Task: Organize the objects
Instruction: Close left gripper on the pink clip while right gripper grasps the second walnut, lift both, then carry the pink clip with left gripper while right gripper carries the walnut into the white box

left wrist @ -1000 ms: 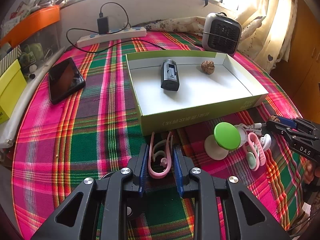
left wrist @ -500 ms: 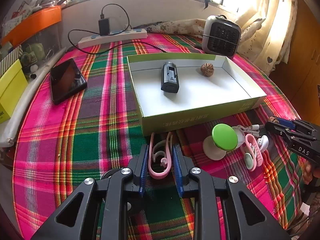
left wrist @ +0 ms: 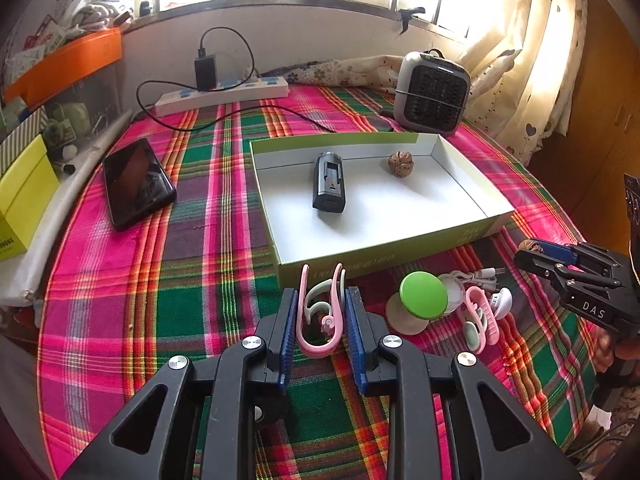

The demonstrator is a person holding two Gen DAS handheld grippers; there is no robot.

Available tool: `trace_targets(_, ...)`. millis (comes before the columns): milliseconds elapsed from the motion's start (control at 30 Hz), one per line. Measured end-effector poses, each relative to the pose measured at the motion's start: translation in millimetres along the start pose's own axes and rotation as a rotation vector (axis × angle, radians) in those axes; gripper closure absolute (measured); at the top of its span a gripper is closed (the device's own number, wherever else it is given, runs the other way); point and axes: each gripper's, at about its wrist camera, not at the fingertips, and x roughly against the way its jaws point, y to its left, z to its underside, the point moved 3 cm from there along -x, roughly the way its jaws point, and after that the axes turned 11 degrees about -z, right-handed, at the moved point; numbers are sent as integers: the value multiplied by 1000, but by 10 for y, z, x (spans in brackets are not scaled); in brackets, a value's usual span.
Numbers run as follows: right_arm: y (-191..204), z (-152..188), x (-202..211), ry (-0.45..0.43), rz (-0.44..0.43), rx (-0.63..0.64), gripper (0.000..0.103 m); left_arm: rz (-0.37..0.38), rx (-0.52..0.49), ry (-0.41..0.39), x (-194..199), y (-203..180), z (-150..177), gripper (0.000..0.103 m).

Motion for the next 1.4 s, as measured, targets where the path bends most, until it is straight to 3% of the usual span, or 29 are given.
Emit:
trace_targets(533, 242, -438, -121, -20, -67, 76, 71, 31, 4, -12, -80, -39, -275, 82)
trace_targets(800, 380, -735, -367, -6, -99, 118, 71, 63, 7, 7, -251, -81, -383, 82)
trace_targets(1400, 400, -1107, -1002, 78, -120, 135, 71, 51, 21, 38, -602, -53, -513, 82)
